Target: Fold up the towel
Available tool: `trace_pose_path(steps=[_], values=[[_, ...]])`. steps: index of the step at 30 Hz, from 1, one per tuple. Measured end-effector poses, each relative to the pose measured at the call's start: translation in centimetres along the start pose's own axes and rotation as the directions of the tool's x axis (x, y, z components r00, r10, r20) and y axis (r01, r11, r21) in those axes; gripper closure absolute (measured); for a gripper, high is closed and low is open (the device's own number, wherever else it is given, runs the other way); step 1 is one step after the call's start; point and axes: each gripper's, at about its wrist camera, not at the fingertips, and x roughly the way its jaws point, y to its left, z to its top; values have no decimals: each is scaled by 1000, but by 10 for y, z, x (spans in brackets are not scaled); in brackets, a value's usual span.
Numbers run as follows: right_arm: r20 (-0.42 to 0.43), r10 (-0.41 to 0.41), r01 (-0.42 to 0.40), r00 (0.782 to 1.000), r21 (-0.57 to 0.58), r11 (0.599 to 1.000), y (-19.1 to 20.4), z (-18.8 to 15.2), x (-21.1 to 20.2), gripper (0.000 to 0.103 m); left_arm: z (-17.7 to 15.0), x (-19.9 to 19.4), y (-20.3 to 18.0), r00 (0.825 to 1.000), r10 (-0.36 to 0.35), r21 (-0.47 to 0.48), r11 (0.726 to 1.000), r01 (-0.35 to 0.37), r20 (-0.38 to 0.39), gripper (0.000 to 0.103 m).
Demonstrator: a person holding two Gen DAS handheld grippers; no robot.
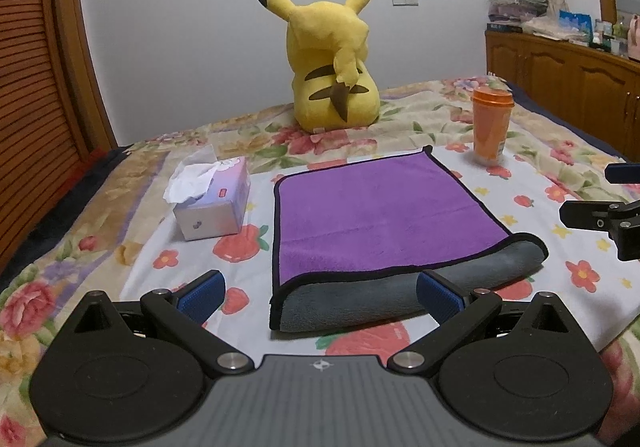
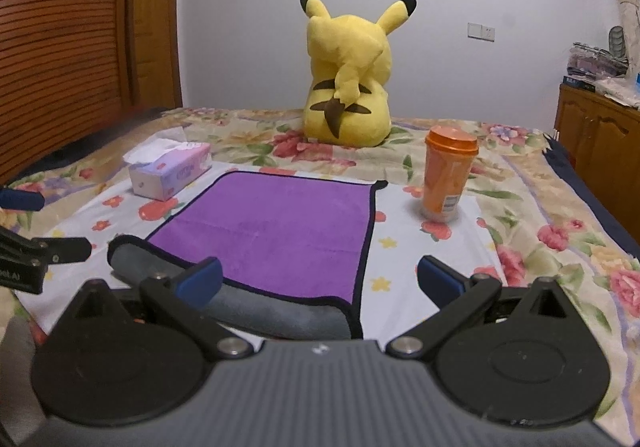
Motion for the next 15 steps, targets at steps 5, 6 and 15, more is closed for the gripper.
trace_pose_path(steps=[5, 6, 15], values=[[-23, 12, -13, 1000, -18, 1000, 2, 0, 11, 0, 1, 11, 6, 1000, -24, 4, 1000, 24, -18, 0], [-28, 14, -15, 1000, -22, 1000, 2, 0, 13, 0, 1, 13, 7, 1000, -23, 8, 1000, 23, -22, 0], [-68, 26, -29, 997, -33, 999, 1, 1, 31, 0, 4, 37, 20, 998, -21, 8, 1000, 21, -56, 0]])
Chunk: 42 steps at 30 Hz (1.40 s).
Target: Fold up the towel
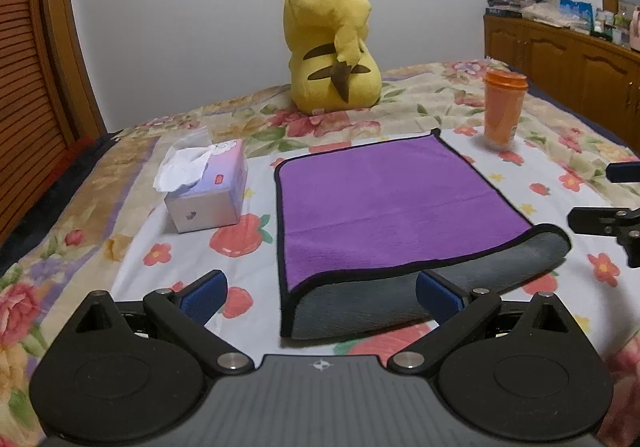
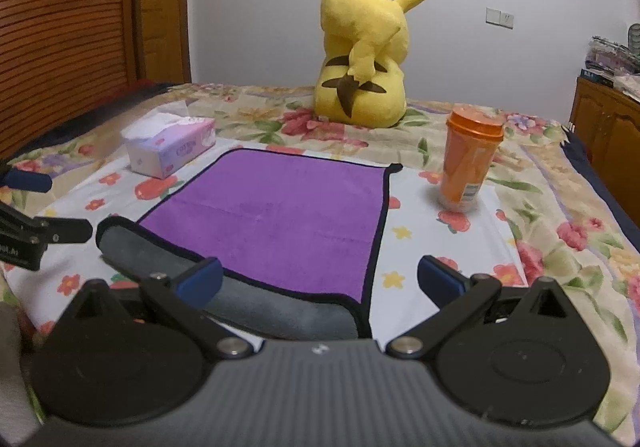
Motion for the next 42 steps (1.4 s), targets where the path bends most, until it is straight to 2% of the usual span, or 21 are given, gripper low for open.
trace_pose_path(steps=[5, 13, 17, 19, 21, 26, 39, 40, 41, 42], values=[[-14, 9, -9, 1000, 1, 1000, -2, 1, 7, 0, 2, 11, 8, 1000, -2, -5, 1000, 2, -20, 3], [-45, 14, -15, 999, -10, 1000, -4, 1, 21, 0, 2, 26, 12, 997, -43, 8, 999, 44, -60, 26], [-63, 15, -16, 998, -16, 1000, -5, 1, 28, 0, 2, 36, 15, 995, -52, 10, 999, 53, -85, 31], [-74, 16, -17, 997, -16, 1000, -6, 0, 32, 0, 2, 42, 19, 992, -74, -16, 997, 73, -103, 37], [-86, 16, -18, 996, -16, 1000, -6, -1, 35, 0, 1, 46, 23, 989, -92, -35, 995, 89, -114, 38], [-111, 20, -22, 994, -21, 1000, -8, -2, 44, 0, 0, 56, 26, 989, -81, -22, 997, 79, -122, 39], [-191, 56, -55, 980, 7, 998, -12, -7, 62, 1, -5, 78, 38, 975, -114, -59, 993, 105, -189, 62], [-196, 60, -59, 979, 12, 998, -13, -8, 64, 3, -5, 78, 38, 974, -117, -62, 992, 107, -192, 64], [-201, 65, -63, 977, 18, 998, -13, -8, 65, 12, -5, 79, 38, 973, -121, -65, 992, 110, -195, 65], [-210, 70, -66, 975, 24, 998, -14, -8, 66, 15, -6, 80, 38, 972, -124, -68, 991, 113, -200, 67]])
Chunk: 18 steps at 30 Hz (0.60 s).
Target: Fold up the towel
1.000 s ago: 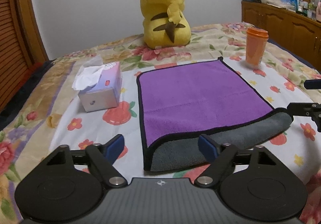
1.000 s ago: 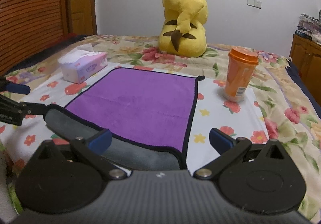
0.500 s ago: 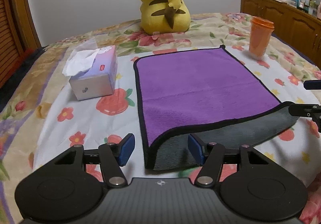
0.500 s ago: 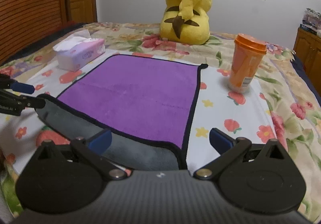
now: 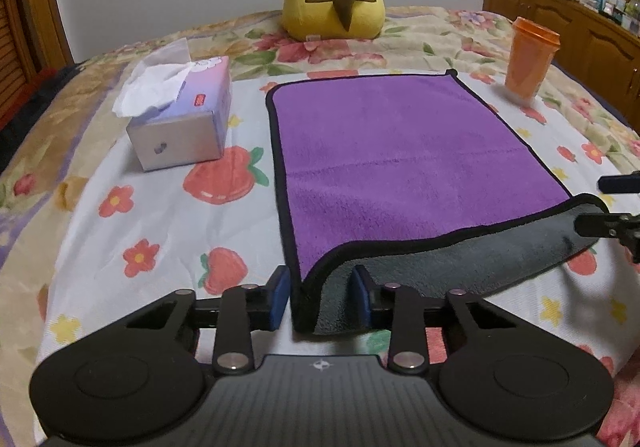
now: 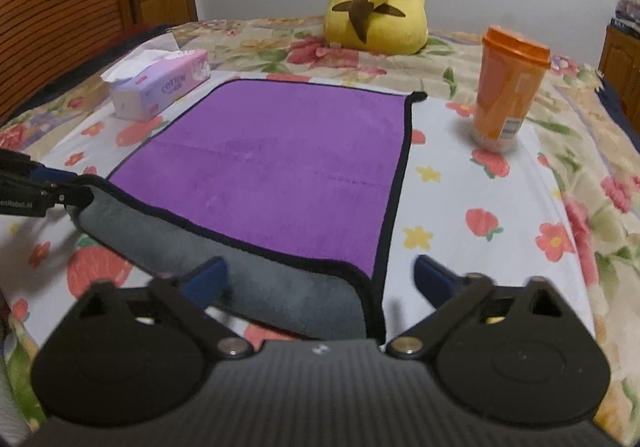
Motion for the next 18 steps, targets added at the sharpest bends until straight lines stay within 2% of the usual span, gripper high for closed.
trace_pose_path(steps=[6, 12, 18], values=[[-38, 22, -21, 999, 36, 999, -7, 0, 8, 19, -2, 3, -1, 1000, 0, -2, 1000, 0, -16, 68], [-69, 60, -54, 996, 79, 995, -13, -1, 11, 30, -4, 6, -2, 999, -4, 4, 1000, 4, -35, 72], [-92, 82, -74, 992, 82, 994, -13, -1, 12, 48, -4, 6, -2, 999, -11, -1, 1000, 11, -38, 80]])
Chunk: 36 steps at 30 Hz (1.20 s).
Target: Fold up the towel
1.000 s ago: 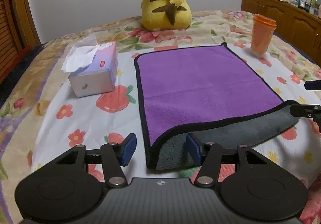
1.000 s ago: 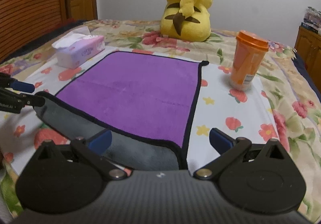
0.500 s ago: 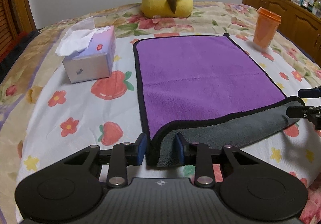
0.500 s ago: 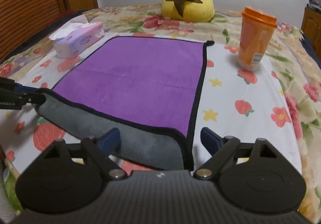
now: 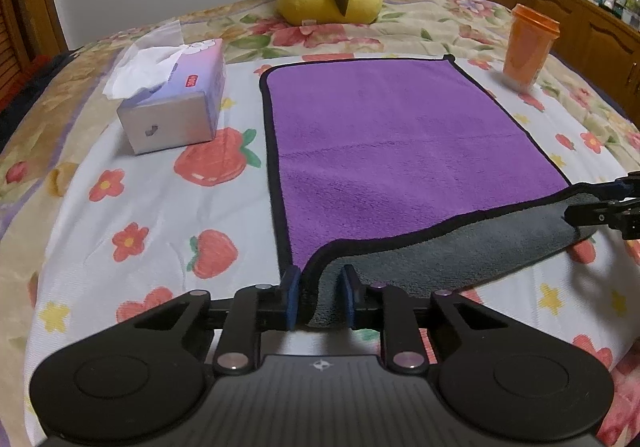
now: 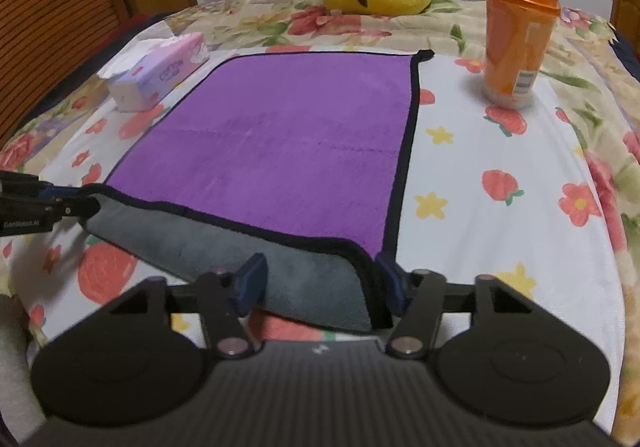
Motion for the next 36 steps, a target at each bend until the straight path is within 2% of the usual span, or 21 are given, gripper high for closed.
trace_pose_path(steps=[7, 12, 13, 18, 27, 36], values=[[-16, -17, 17, 1000, 5, 1000, -6, 1, 1, 77, -1, -2, 0, 1000, -11, -2, 1000, 11, 4, 90], [-10, -19, 19, 1000, -6, 1000, -7, 1, 1, 87, 1, -7, -4, 999, -14, 15, 1000, 13, 29, 93], [-11, -14, 14, 1000, -9, 1000, -7, 2, 1, 94, 1, -8, -5, 999, -16, 18, 1000, 15, 35, 94], [0, -7, 7, 1000, -16, 1000, -7, 4, -1, 96, 5, -16, -4, 997, -29, 9, 1000, 28, 72, 94], [68, -3, 3, 998, -6, 1000, -11, 13, -11, 96, 12, -35, -8, 987, -36, 10, 999, 35, 159, 94], [144, 17, -17, 989, 1, 1000, -15, 24, -22, 96, 19, -47, -8, 976, -40, 4, 999, 40, 214, 94]])
